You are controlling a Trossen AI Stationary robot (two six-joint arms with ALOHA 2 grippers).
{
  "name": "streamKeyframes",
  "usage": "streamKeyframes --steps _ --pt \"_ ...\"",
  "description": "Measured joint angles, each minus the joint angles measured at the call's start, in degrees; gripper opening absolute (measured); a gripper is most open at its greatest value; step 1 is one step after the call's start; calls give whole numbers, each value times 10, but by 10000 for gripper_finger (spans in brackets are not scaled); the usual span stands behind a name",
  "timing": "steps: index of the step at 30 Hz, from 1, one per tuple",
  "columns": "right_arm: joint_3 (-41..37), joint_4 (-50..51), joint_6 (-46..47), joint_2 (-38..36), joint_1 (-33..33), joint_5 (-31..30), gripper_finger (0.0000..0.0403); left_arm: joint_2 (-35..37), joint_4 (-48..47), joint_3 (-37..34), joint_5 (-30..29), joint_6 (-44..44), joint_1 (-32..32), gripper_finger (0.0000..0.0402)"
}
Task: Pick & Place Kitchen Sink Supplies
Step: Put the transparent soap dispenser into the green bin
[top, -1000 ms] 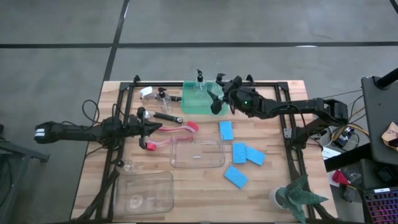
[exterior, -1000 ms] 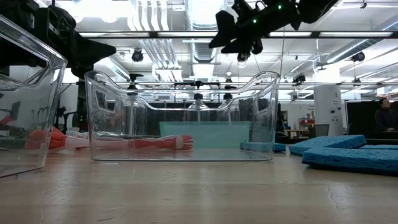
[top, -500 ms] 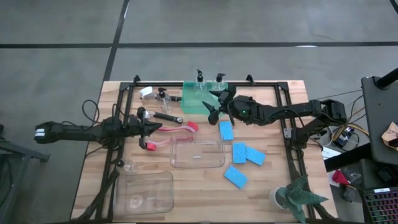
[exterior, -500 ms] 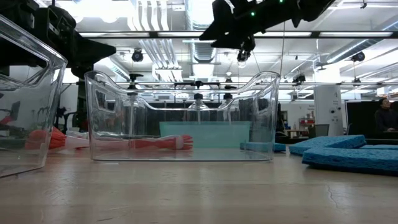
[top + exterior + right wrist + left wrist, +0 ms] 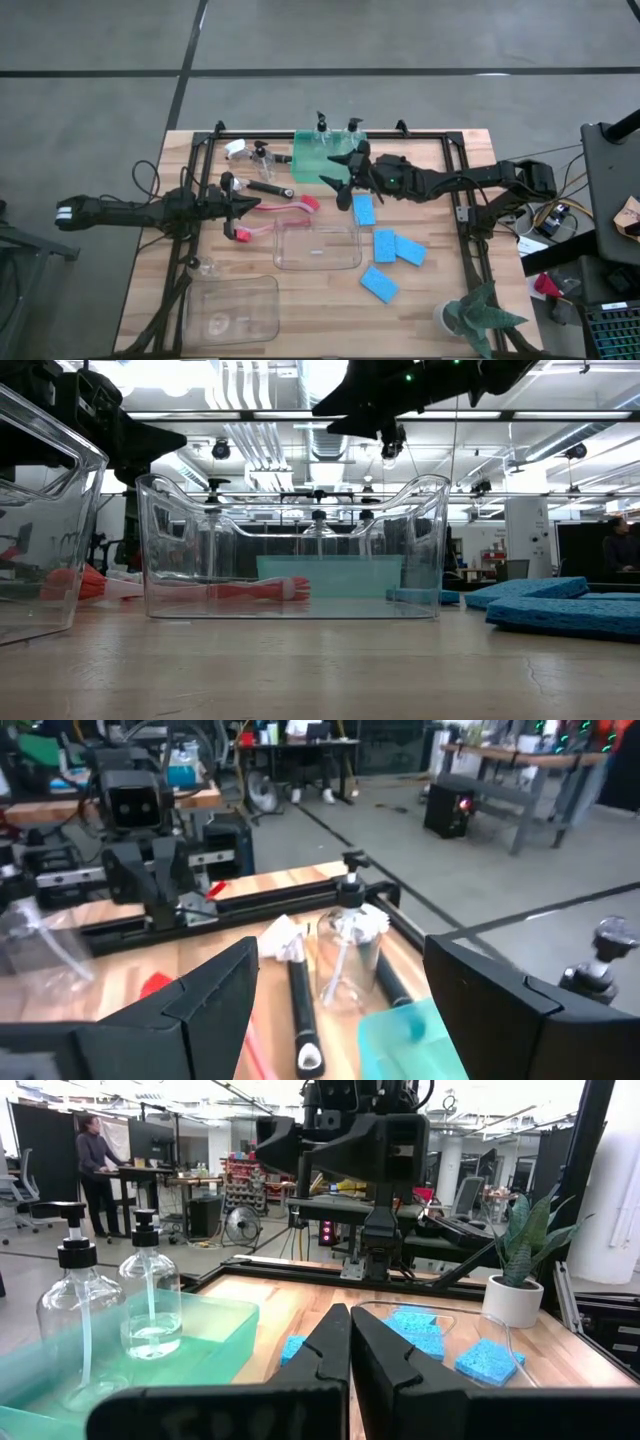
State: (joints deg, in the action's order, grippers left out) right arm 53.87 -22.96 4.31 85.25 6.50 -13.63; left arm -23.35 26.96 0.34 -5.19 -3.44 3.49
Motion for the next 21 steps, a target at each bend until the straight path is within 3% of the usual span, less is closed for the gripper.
streamKeyframes --steps 21 --pt "0 31 0 0 -8 21 249 0 0 0 0 0 0 7"
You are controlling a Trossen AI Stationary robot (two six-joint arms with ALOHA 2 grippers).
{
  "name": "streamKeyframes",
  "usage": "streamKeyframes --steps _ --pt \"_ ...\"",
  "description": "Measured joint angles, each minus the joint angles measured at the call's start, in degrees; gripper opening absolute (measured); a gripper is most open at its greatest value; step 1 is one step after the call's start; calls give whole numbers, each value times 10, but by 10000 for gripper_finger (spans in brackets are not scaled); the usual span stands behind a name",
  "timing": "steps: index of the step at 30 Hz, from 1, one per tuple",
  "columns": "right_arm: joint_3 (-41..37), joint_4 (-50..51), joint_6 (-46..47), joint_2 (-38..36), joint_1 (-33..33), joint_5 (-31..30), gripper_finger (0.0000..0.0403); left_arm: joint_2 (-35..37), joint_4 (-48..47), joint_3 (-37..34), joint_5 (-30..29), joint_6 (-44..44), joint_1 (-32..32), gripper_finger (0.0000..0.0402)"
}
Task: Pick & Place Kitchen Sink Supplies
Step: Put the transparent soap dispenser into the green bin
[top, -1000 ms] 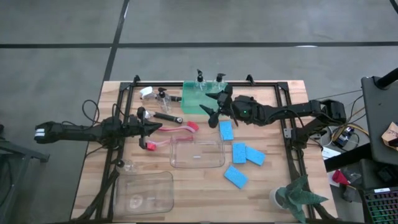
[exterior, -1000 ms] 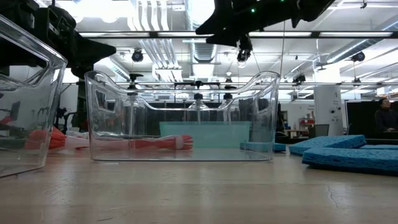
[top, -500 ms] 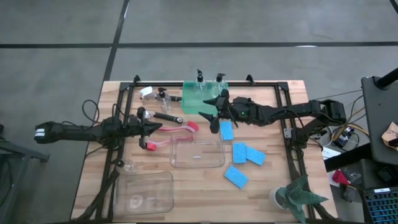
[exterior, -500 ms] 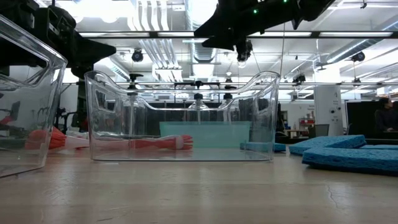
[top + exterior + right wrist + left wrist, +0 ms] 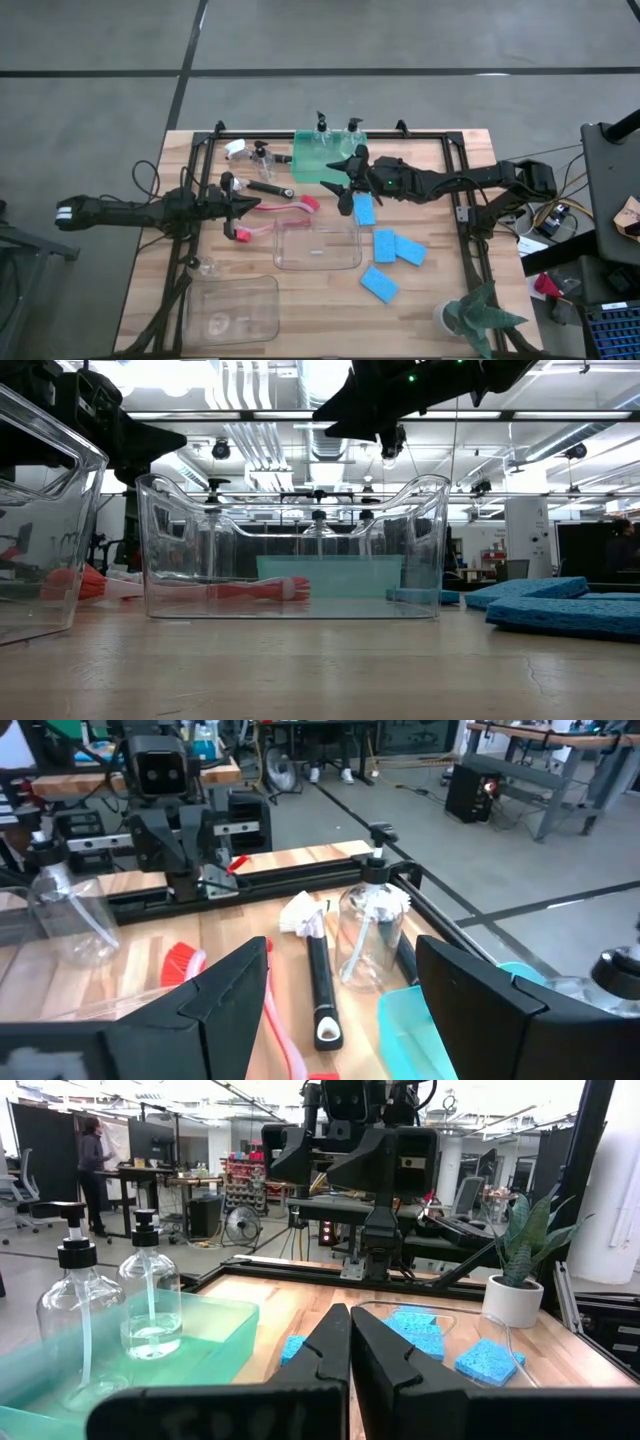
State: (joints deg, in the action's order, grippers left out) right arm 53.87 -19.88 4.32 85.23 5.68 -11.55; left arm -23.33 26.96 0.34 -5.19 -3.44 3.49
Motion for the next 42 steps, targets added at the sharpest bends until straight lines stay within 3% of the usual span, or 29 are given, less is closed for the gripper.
streamKeyframes --steps 6,22,29,33,39,42 --pt "0 -1 1 0 -2 1 254 0 0 0 0 0 0 7" --pt "0 -2 2 0 -2 0 238 0 19 0 -11 -107 0 7" --pt "0 -3 2 0 -6 1 240 -1 18 0 -110 -132 1 11" --pt "0 -5 2 0 -6 0 235 -5 -12 3 -151 -127 2 51" --pt "0 -6 2 0 -6 0 239 -9 -127 47 -268 -126 2 171" --pt "0 -6 2 0 -6 0 240 -9 -130 57 -324 -110 2 224"
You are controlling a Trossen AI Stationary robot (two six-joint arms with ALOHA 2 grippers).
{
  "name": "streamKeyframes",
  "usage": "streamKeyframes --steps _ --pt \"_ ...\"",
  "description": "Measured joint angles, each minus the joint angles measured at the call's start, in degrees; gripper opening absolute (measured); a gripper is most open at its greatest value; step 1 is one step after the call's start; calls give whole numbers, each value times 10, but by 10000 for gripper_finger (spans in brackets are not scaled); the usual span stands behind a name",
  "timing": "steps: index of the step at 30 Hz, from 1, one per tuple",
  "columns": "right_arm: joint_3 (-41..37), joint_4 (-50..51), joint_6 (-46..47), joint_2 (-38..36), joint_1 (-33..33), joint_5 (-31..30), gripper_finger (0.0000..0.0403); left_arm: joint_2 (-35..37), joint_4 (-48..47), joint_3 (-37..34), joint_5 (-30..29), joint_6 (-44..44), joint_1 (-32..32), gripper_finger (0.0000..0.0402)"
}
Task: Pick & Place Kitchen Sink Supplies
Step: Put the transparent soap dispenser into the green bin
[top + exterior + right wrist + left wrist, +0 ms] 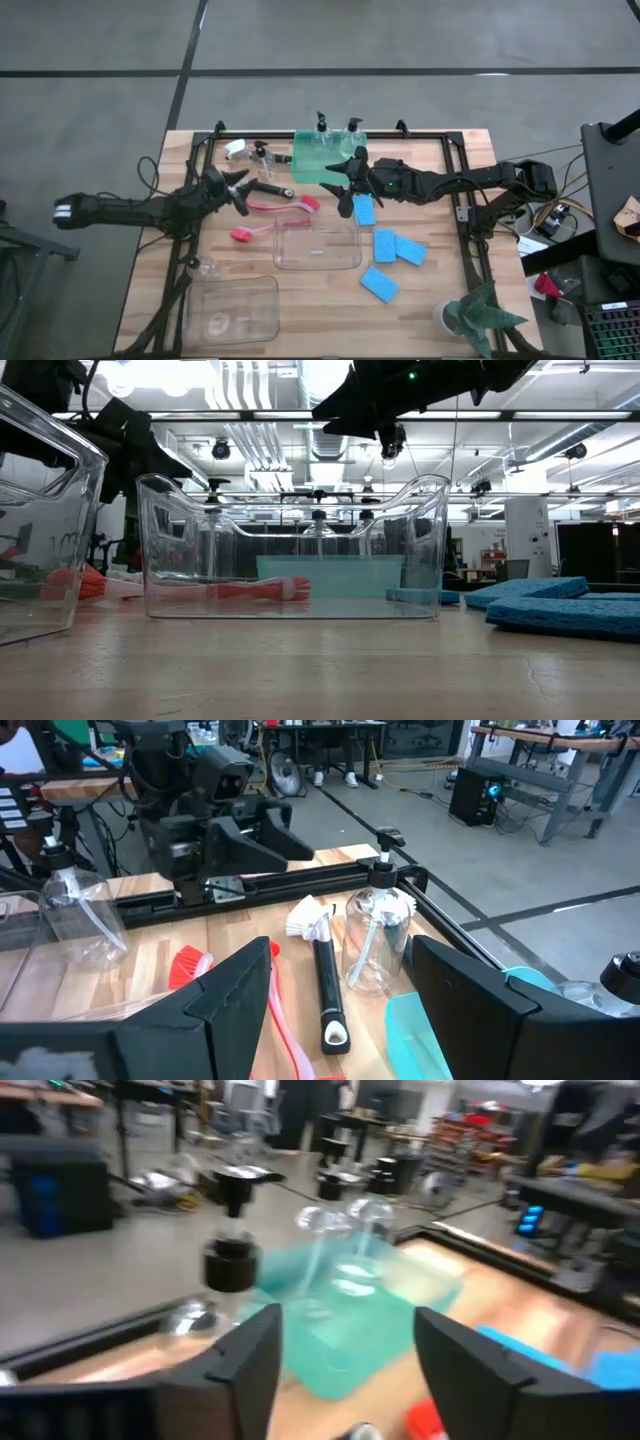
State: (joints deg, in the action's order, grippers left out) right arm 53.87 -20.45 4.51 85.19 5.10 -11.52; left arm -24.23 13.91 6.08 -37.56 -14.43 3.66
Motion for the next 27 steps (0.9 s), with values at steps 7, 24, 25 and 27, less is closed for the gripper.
streamKeyframes --steps 7,24,25,27 --pt "0 0 -2 0 0 0 231 -18 5 2 -40 39 9 277" --pt "0 -16 0 0 0 0 234 -141 66 31 -3 75 116 278" --pt "0 -16 0 1 0 0 232 -150 74 33 8 79 120 278" --pt "0 -16 0 1 0 0 231 -169 92 36 22 84 128 277"
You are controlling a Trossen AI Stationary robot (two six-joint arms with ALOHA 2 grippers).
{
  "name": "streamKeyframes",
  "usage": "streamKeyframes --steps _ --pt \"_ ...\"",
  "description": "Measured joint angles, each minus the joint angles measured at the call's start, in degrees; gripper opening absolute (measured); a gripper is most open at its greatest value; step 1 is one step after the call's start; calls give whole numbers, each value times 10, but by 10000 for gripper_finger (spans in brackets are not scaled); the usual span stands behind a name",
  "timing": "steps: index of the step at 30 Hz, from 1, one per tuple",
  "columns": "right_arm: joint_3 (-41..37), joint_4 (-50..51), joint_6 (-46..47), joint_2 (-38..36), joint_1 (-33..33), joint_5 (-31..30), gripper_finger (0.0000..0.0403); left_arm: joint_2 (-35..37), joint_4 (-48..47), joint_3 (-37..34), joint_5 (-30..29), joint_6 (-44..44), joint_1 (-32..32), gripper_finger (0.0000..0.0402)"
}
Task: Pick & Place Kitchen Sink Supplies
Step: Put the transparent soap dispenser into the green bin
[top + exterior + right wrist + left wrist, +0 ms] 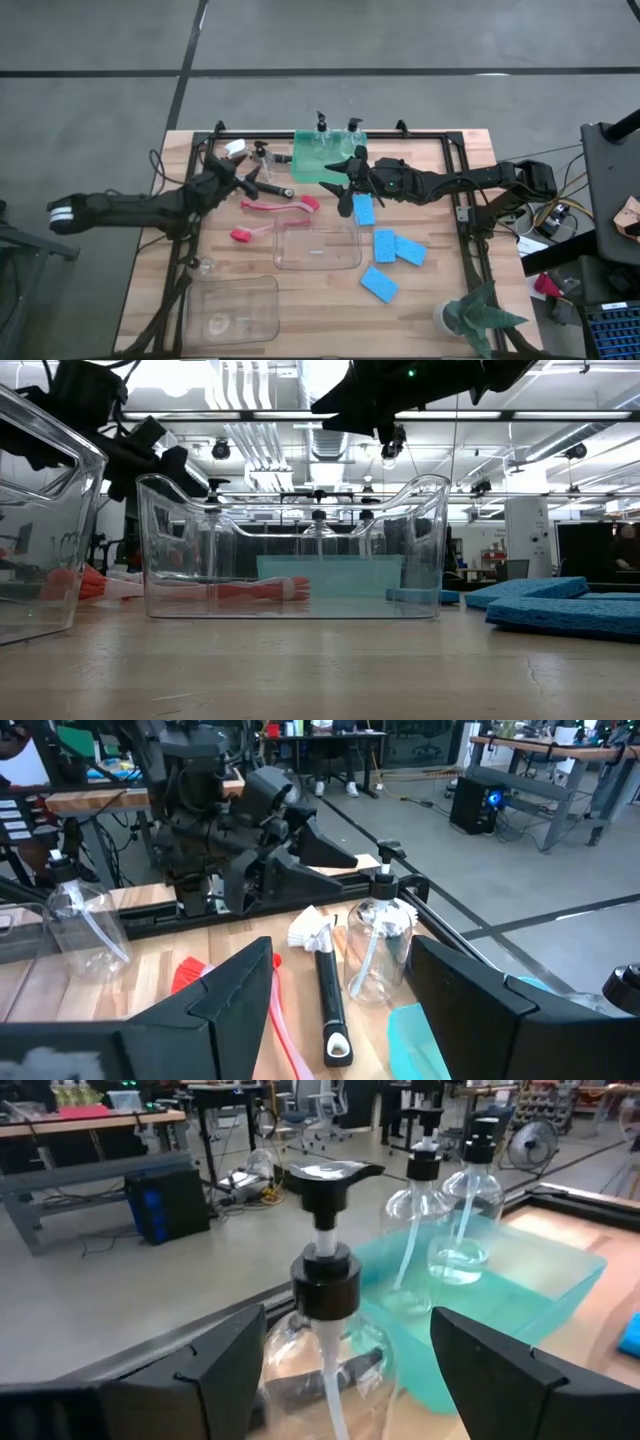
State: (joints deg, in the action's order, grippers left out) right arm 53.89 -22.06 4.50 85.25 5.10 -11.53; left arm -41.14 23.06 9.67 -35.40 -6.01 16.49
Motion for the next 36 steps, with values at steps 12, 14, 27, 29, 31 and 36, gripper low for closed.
streamKeyframes --steps 12,14,27,29,31,36 --pt "0 0 -2 0 0 0 237 -110 38 41 19 4 33 277" --pt "0 0 -2 0 0 0 235 -129 43 47 18 12 40 278" --pt "1 1 -2 0 0 0 231 -205 101 73 34 59 56 275" --pt "1 2 -2 0 0 0 229 -211 100 77 33 57 59 275" --pt "1 3 -1 0 0 0 226 -217 101 83 33 57 65 275" --pt "1 2 0 0 0 0 226 -236 100 92 34 56 77 267"
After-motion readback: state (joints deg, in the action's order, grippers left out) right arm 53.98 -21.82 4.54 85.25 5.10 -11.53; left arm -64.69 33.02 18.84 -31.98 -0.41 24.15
